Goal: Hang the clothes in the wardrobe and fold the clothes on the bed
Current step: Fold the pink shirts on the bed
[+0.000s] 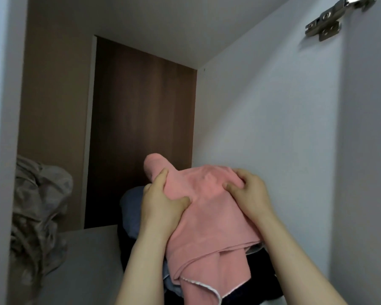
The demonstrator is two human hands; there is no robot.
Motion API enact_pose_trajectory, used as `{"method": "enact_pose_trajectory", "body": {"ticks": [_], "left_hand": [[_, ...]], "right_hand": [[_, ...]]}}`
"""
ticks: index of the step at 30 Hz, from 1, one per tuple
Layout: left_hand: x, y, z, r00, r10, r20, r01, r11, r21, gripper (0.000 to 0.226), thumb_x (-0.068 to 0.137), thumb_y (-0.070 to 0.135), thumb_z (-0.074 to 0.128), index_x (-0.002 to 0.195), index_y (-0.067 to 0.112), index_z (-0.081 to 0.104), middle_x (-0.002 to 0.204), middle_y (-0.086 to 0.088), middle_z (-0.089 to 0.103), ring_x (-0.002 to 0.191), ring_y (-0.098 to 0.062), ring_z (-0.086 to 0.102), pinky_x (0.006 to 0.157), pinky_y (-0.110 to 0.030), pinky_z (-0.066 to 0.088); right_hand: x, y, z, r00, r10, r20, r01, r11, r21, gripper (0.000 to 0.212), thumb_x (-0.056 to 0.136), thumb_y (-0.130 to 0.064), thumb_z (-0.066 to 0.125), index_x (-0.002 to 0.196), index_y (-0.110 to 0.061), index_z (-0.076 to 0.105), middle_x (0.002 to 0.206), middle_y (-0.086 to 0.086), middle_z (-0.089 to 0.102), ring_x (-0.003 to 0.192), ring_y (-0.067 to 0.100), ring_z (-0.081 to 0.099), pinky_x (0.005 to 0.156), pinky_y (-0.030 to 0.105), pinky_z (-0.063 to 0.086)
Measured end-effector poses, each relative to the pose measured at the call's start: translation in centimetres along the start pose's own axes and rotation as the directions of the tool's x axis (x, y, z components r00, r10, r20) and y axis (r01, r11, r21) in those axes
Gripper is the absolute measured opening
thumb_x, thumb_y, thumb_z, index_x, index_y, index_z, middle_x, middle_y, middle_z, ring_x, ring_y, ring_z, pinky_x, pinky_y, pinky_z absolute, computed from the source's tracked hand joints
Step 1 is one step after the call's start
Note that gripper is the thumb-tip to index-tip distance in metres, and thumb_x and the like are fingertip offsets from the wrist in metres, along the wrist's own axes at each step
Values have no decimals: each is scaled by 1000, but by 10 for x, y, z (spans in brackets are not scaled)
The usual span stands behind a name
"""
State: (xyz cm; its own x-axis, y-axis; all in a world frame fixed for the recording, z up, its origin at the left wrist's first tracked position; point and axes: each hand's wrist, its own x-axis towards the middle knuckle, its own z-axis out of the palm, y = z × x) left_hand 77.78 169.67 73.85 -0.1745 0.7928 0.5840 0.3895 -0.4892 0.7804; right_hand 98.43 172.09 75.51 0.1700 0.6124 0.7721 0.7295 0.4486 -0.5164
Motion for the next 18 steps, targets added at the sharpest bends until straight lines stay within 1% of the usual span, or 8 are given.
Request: {"method": "enact_pose_trajectory", "body": {"ticks": [4, 5, 7, 9, 10, 12, 15, 18], "left_hand": [[9, 1, -8, 981, 47, -186, -74, 988, -138, 84, 76, 17, 78, 148, 27, 35, 145, -5, 42, 127, -16, 43, 95, -19, 31], [10, -1, -9, 985, 11, -172, -30, 993, -112, 84, 77, 19, 78, 149, 24, 33, 147, -8, 40, 130, -22, 42, 98, -22, 32], [10, -8, -8, 985, -140, -96, 141, 990, -1, 84, 79, 25, 76, 149, 15, 31, 147, -16, 39, 131, -32, 42, 103, -29, 35], [6, -9, -7, 963, -265, -51, 269, 959, 90, 81, 81, 30, 73, 147, 7, 32, 144, -22, 40, 128, -37, 44, 101, -32, 38], [4, -8, -8, 957, -287, -42, 290, 951, 109, 81, 81, 32, 73, 146, 7, 33, 143, -23, 39, 126, -38, 45, 100, -32, 39], [1, -1, -10, 964, -266, -24, 266, 950, 160, 85, 77, 40, 75, 145, 11, 34, 144, -21, 33, 126, -40, 43, 102, -33, 37], [-3, 7, -10, 986, -158, 56, 134, 942, 307, 84, 72, 47, 76, 143, 19, 40, 148, -14, 26, 131, -37, 36, 110, -36, 34], [-6, 11, -9, 978, -162, 135, 108, 935, 337, 79, 72, 46, 75, 141, 25, 43, 155, -9, 18, 139, -33, 26, 113, -33, 27]], "right_hand": [[16, -11, 6, 972, -91, -218, 100, 994, 34, 40, 83, -17, 71, 123, -16, 66, 120, 3, 68, 110, 21, 63, 96, 27, 46], [19, -11, 8, 976, -89, -199, 90, 996, -9, 39, 84, -19, 70, 123, -16, 65, 121, 4, 68, 111, 23, 62, 95, 30, 47], [22, -7, 15, 1000, 11, -8, -12, 978, -209, 38, 87, -27, 67, 123, -16, 64, 122, 10, 67, 112, 29, 61, 91, 34, 48], [20, -1, 21, 952, 223, 211, -132, 918, -375, 44, 89, -35, 64, 126, -13, 61, 127, 14, 63, 116, 31, 58, 91, 33, 46], [18, 1, 21, 923, 284, 258, -169, 905, -390, 47, 89, -38, 64, 127, -11, 60, 128, 15, 62, 117, 30, 58, 92, 32, 46], [15, 3, 16, 924, 296, 241, -188, 903, -386, 49, 86, -43, 66, 122, -11, 61, 126, 14, 63, 114, 29, 59, 89, 33, 47], [10, 0, 0, 924, 316, 217, -198, 879, -434, 53, 78, -48, 71, 118, -14, 61, 124, 11, 63, 112, 28, 60, 90, 33, 49], [8, -5, -21, 905, 371, 209, -231, 840, -491, 55, 74, -45, 75, 118, -16, 61, 124, 9, 63, 112, 27, 60, 91, 34, 50]]}}
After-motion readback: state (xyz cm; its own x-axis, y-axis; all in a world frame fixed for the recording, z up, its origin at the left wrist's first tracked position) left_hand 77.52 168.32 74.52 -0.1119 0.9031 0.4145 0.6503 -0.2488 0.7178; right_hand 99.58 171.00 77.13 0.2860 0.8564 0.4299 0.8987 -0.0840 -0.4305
